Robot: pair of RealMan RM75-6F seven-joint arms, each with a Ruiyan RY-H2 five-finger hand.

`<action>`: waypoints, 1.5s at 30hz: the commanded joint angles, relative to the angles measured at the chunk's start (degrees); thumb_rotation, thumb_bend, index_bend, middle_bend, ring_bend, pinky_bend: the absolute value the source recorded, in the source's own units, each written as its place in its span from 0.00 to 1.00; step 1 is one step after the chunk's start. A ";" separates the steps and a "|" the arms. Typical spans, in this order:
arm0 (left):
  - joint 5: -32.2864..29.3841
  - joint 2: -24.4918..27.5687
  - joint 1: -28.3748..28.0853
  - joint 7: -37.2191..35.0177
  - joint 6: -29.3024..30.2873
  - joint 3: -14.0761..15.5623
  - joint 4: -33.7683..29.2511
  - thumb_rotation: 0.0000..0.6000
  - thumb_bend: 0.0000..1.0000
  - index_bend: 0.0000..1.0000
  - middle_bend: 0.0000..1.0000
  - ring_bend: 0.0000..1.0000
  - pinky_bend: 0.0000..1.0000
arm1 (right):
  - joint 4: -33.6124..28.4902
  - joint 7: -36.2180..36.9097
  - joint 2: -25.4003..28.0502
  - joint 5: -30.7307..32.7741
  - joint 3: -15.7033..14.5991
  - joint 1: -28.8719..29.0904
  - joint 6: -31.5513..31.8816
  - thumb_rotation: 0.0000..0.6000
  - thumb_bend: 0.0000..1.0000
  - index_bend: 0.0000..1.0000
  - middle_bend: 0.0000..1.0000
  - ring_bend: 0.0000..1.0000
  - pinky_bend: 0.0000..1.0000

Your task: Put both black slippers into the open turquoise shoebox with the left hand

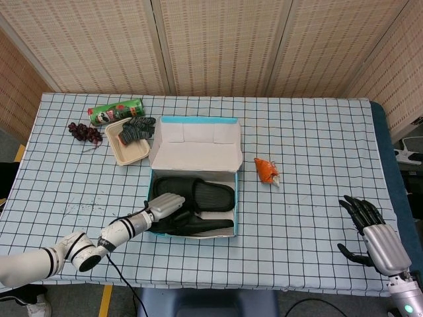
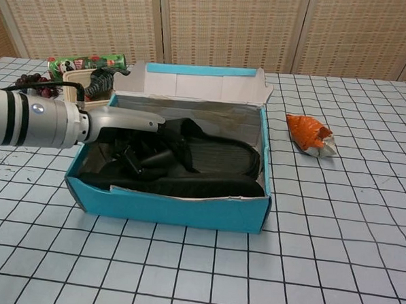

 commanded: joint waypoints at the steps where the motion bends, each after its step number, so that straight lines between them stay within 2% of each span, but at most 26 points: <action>1: 0.90 0.68 0.49 -3.07 2.25 0.14 -0.71 1.00 0.44 0.00 0.04 0.00 0.07 | 0.01 0.03 0.03 -0.01 0.01 -0.03 0.07 1.00 0.17 0.00 0.00 0.00 0.00; 3: 1.57 0.99 0.61 -4.75 3.29 0.48 -0.62 1.00 0.41 0.00 0.00 0.00 0.04 | -0.02 -0.05 0.03 0.06 0.04 -0.06 0.09 1.00 0.17 0.00 0.00 0.00 0.00; 11: 3.31 2.28 0.07 -11.02 5.31 1.44 -1.13 1.00 0.40 0.00 0.00 0.00 0.03 | -0.25 -0.73 -0.09 0.22 0.04 0.00 -0.24 1.00 0.17 0.00 0.00 0.00 0.00; 23: 5.54 7.16 -1.89 -18.73 6.59 2.77 -4.62 1.00 0.38 0.00 0.00 0.00 0.02 | -0.26 -0.84 -0.14 0.14 0.01 -0.01 -0.29 1.00 0.17 0.00 0.00 0.00 0.00; 29: 7.54 9.78 -0.21 -20.60 13.21 3.03 -5.61 1.00 0.39 0.00 0.00 0.00 0.01 | -0.21 -0.97 -0.12 -0.17 0.02 -0.09 0.05 1.00 0.17 0.00 0.00 0.00 0.00; 32: 8.30 12.86 2.05 -14.45 16.39 4.42 -6.52 1.00 0.40 0.00 0.00 0.00 0.01 | -0.12 -1.22 -0.15 -0.33 -0.04 -0.03 -0.07 1.00 0.17 0.00 0.00 0.00 0.00; 35: 6.24 15.78 7.21 -2.34 22.45 5.40 -8.64 1.00 0.41 0.00 0.00 0.00 0.02 | -0.24 -1.85 -0.31 -0.68 -0.21 0.01 -0.23 1.00 0.17 0.00 0.00 0.00 0.00; 40: 2.98 18.02 21.21 17.59 39.63 9.10 -11.08 1.00 0.41 0.00 0.00 0.00 0.02 | -0.34 -4.29 -0.83 -0.26 0.09 -0.39 0.38 1.00 0.17 0.00 0.00 0.00 0.00; 45: -0.11 15.41 36.43 31.44 57.39 12.98 -9.33 1.00 0.41 0.00 0.00 0.00 0.02 | -0.36 -11.34 -3.03 2.61 1.49 -1.10 1.00 1.00 0.17 0.00 0.00 0.00 0.00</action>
